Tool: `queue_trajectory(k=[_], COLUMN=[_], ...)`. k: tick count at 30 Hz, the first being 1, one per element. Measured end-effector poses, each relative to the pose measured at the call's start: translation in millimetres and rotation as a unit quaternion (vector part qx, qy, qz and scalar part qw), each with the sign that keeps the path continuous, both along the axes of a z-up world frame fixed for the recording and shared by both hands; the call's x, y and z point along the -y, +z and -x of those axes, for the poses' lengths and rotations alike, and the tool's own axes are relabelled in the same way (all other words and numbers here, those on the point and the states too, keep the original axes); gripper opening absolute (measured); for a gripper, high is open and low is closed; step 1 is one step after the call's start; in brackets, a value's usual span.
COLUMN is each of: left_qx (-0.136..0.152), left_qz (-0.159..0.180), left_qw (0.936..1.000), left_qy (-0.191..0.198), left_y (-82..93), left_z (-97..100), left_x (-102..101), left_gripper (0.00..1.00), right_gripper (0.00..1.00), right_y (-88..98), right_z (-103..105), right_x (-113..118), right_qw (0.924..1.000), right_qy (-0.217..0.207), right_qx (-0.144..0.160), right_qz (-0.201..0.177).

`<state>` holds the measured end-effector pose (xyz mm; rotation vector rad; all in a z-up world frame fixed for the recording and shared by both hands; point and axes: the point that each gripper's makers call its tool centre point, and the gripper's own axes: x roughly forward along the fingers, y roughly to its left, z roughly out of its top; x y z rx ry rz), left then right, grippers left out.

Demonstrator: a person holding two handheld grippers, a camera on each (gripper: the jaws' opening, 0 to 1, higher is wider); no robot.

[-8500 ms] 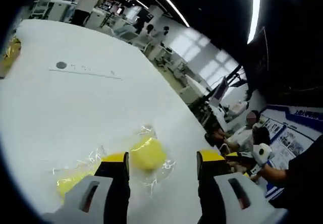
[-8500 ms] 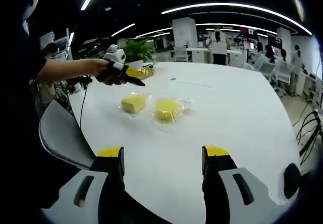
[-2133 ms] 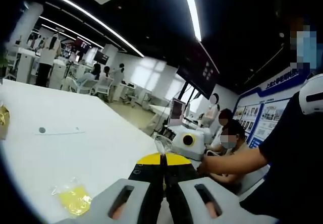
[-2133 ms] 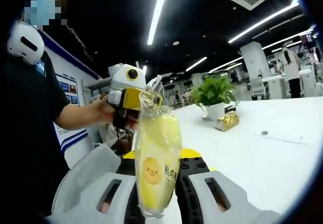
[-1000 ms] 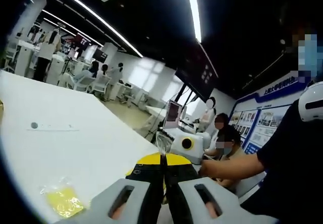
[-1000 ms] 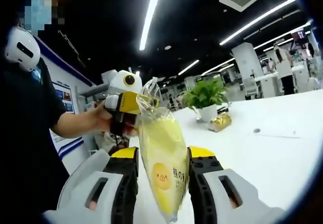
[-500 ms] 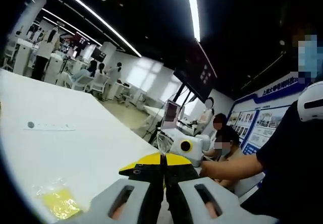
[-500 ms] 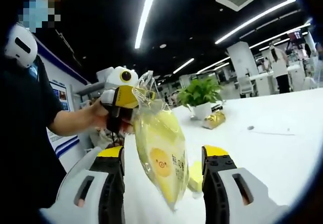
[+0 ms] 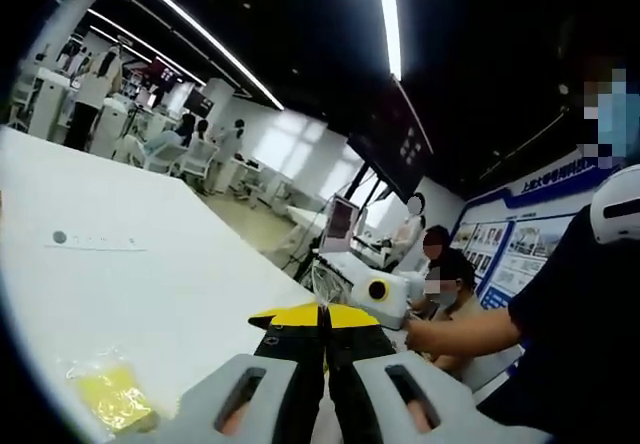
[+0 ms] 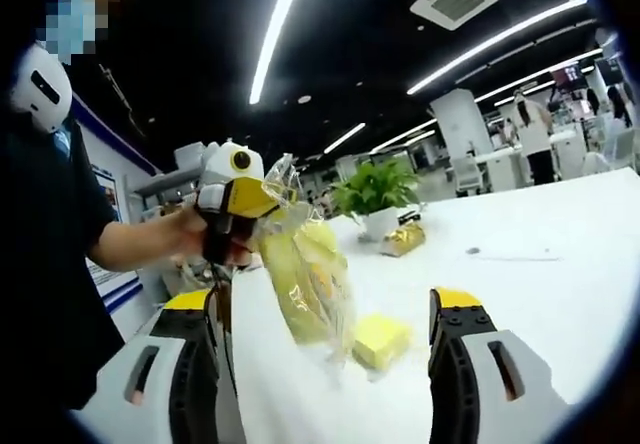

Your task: Compare the silicone blocks by pressing each to a similar depth, holding the contact briefly, and releasing to observe deformation and rebound differences across the visible hardness samples.

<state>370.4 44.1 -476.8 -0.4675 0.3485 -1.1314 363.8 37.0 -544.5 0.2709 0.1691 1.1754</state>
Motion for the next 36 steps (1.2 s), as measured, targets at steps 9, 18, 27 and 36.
queue_trajectory(k=[9,18,27,36], left_qx=[-0.007,-0.024,-0.061,-0.108], left_qz=[0.007,0.013,0.037,0.058], left_qw=[0.9999,0.9996,0.9973,0.9921], left_qy=[0.005,0.008,0.017,0.025], left_y=[-5.0,-17.7,-36.7,-65.3], left_z=[0.6,0.9,-8.1,-13.8], left_x=[3.9,13.2,33.9,66.3], left_gripper=[0.0,0.0,0.0,0.0], right_gripper=[0.84,0.8,0.78,0.77], right_y=[-10.3,-22.6,-14.5,-19.0], right_z=[6.4,13.6,19.9,26.5], right_x=[14.6,51.3,89.6,112.0], right_qw=[0.9997,0.9974,0.9947,0.9922], right_qy=[-0.014,-0.051,-0.089,-0.107], right_qx=[-0.002,-0.022,-0.017,-0.025], right_qz=[0.021,0.046,0.05,0.058])
